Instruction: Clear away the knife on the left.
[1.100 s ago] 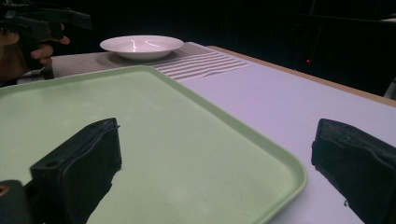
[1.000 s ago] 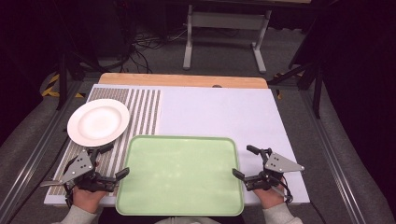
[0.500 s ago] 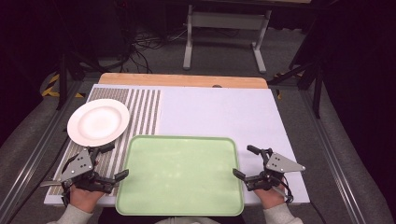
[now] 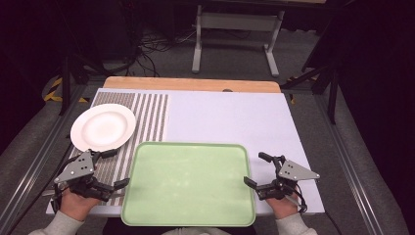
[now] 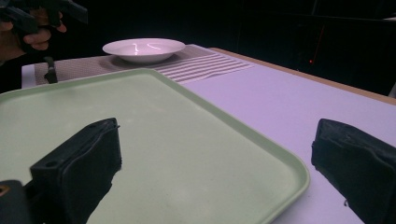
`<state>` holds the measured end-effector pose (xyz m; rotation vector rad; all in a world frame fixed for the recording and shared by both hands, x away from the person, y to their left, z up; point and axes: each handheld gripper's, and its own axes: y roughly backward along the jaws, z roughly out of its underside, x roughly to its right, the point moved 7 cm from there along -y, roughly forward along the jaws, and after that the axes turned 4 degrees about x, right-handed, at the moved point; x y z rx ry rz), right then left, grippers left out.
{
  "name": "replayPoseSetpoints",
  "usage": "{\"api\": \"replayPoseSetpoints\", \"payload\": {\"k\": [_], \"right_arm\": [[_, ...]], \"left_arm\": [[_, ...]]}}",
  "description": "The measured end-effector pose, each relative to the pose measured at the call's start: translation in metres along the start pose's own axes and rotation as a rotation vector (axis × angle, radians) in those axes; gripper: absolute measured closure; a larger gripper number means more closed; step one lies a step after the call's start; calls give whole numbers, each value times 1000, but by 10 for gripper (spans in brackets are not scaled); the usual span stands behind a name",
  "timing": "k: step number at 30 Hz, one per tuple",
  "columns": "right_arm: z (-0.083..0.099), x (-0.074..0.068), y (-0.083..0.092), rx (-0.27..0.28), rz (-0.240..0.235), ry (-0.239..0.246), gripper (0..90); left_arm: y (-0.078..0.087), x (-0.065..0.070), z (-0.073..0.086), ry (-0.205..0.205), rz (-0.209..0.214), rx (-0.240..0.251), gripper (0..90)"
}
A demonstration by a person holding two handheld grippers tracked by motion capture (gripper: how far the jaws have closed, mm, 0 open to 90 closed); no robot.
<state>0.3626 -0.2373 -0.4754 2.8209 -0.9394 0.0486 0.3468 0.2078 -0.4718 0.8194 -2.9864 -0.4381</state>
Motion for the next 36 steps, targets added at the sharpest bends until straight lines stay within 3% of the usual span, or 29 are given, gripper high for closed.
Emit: {"api": "replayPoseSetpoints", "payload": {"k": [18,36], "right_arm": [[1,-2,-1,-7,-8,0,22],[1,-1,0,-7,-14,1,22]], "left_arm": [[16,-5,-4,-62,74,-197,45],[34,-14,9,-77,136,-371,92]]}}
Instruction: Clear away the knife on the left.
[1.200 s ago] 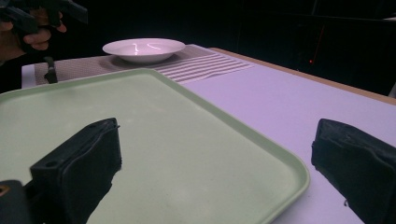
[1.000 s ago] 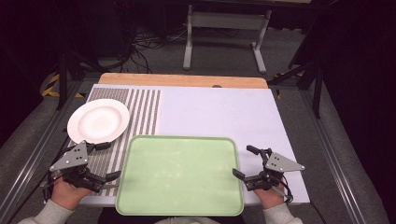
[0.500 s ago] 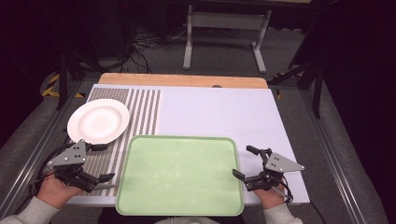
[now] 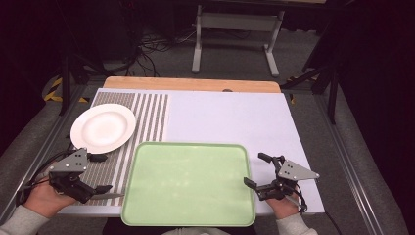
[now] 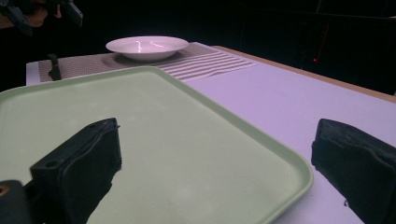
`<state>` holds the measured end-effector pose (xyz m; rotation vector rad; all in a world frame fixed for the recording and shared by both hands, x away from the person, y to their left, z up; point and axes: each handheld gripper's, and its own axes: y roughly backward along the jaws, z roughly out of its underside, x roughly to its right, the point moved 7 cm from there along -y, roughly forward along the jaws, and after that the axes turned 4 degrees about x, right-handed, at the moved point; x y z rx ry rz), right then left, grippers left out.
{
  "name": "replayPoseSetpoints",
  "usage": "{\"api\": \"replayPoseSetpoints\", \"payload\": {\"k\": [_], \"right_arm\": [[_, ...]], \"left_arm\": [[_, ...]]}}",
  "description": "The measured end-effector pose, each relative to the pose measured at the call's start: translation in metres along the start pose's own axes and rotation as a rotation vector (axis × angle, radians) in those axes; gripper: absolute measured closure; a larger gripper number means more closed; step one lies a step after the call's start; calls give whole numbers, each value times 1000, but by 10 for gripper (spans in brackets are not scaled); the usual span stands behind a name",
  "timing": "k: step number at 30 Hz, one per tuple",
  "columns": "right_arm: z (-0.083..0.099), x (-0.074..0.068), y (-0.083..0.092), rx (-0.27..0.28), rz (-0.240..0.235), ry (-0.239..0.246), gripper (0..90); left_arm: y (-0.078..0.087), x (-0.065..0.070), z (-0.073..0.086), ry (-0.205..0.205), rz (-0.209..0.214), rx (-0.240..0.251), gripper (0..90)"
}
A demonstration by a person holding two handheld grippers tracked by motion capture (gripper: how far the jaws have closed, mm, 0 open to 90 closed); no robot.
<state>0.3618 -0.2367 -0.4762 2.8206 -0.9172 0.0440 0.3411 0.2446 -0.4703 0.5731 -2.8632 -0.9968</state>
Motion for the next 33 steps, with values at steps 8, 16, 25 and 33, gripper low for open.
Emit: {"api": "replayPoseSetpoints", "payload": {"k": [8,16,25,33], "right_arm": [[1,0,0,-6,-4,-2,22],[1,-1,-1,-9,-13,-5,22],[2,-1,-3,-13,-16,-13,22],[3,-1,-3,-15,-18,-12,22]], "left_arm": [[0,-2,9,-8,22,-76,101],[0,-2,18,-14,58,-149,124],[3,-5,31,2,110,-232,206],[6,-9,43,0,128,-321,237]]}}
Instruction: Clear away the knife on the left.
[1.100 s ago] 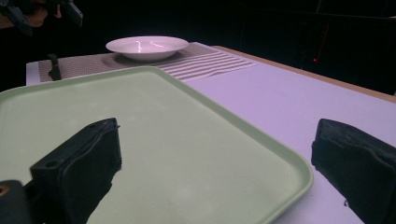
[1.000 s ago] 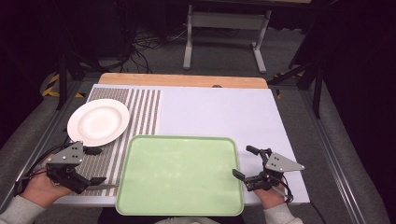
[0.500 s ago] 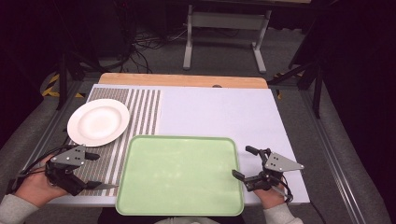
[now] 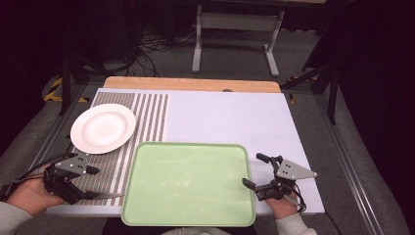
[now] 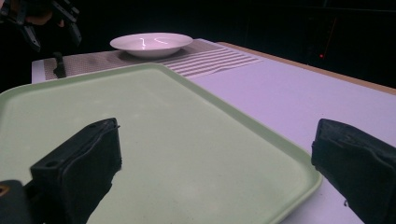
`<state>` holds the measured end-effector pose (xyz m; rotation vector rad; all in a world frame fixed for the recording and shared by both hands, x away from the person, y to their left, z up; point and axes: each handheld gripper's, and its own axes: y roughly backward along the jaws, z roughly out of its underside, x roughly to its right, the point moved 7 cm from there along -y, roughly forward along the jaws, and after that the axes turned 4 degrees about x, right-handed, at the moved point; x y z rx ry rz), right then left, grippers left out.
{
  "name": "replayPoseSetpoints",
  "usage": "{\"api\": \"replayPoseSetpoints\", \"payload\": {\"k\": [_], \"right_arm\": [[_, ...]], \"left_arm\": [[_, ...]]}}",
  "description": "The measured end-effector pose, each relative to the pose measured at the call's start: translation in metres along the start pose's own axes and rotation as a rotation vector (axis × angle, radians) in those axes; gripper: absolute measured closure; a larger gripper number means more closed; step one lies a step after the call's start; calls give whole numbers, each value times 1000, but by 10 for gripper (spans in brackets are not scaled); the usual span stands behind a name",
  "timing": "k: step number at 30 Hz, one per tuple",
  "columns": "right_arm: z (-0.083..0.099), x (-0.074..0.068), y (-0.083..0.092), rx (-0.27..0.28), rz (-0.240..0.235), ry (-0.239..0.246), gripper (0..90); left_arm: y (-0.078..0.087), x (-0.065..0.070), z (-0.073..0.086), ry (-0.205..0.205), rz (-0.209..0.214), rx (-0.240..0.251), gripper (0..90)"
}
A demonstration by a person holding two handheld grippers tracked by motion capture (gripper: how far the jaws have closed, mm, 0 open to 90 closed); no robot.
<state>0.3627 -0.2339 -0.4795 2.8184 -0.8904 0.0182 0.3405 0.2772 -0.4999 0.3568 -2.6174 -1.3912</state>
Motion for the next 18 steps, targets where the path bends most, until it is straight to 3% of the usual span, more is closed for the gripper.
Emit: {"api": "replayPoseSetpoints", "payload": {"k": [2,8,14,16,18], "right_arm": [[0,0,0,0,-2,0,24],[0,0,1,3,0,-4,24],[0,-1,1,1,0,-1,24],[0,-1,1,1,1,0,24],[0,-1,0,1,2,4,25]], "left_arm": [[-2,-1,5,14,20,-48,257],[-6,-1,11,17,48,-125,287],[-7,-2,21,-4,42,-216,336],[-6,-3,24,-20,22,-249,367],[-6,-2,24,-29,14,-259,409]]}}
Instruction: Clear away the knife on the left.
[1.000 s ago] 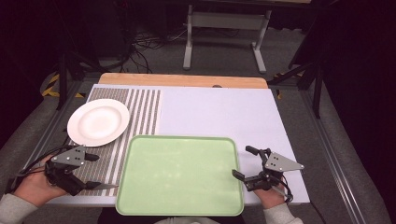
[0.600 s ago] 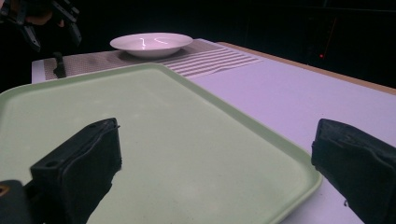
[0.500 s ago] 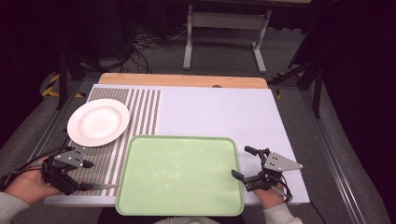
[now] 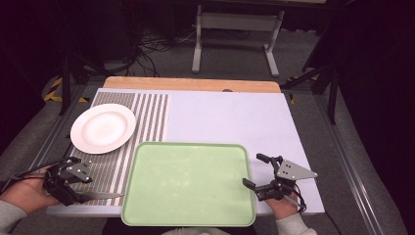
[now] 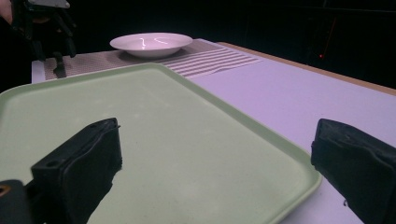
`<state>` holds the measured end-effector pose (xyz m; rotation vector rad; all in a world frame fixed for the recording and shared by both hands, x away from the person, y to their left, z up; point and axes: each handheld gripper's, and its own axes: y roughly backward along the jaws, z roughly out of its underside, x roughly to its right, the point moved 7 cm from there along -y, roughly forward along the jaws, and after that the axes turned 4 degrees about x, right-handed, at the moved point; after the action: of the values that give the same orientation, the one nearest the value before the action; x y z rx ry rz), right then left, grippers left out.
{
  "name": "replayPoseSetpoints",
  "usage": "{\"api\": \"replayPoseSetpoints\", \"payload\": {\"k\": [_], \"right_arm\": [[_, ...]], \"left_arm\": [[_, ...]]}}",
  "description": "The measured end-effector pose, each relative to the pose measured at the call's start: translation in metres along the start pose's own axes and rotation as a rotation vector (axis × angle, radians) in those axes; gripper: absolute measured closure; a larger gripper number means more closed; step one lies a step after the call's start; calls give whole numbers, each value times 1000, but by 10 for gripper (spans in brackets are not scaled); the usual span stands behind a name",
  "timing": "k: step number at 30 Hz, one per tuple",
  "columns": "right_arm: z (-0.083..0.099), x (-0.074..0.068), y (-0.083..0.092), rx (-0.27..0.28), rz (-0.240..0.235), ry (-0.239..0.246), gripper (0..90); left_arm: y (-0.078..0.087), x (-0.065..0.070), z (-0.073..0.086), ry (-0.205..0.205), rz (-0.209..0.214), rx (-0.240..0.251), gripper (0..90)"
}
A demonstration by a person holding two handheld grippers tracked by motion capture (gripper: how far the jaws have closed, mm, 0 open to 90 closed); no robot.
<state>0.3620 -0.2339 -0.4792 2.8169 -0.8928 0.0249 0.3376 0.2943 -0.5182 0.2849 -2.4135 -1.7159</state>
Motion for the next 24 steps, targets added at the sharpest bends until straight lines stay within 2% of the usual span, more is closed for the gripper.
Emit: {"api": "replayPoseSetpoints", "payload": {"k": [3,4,6,7,9,12,18,21,24], "right_arm": [[0,0,0,-2,0,2,25],[0,0,0,-1,0,2,25],[0,0,0,2,-1,1,25],[0,0,0,2,-1,2,25],[0,0,0,-3,0,3,27],[1,0,0,-8,10,13,32],[0,0,0,-5,6,13,35],[1,0,0,-7,7,18,36],[1,0,0,-8,8,20,38]], "left_arm": [[-1,0,2,-21,-7,-40,422],[-1,-1,4,-37,-19,-73,435],[-1,-2,5,-47,-20,-83,458],[-1,-3,7,-58,-28,-112,471],[-1,-3,8,-66,-35,-121,497],[-2,-4,11,-89,-48,-172,518],[-5,-6,15,-132,-51,-237,603],[-5,-6,18,-176,-78,-279,667],[-6,-5,18,-202,-73,-290,724]]}}
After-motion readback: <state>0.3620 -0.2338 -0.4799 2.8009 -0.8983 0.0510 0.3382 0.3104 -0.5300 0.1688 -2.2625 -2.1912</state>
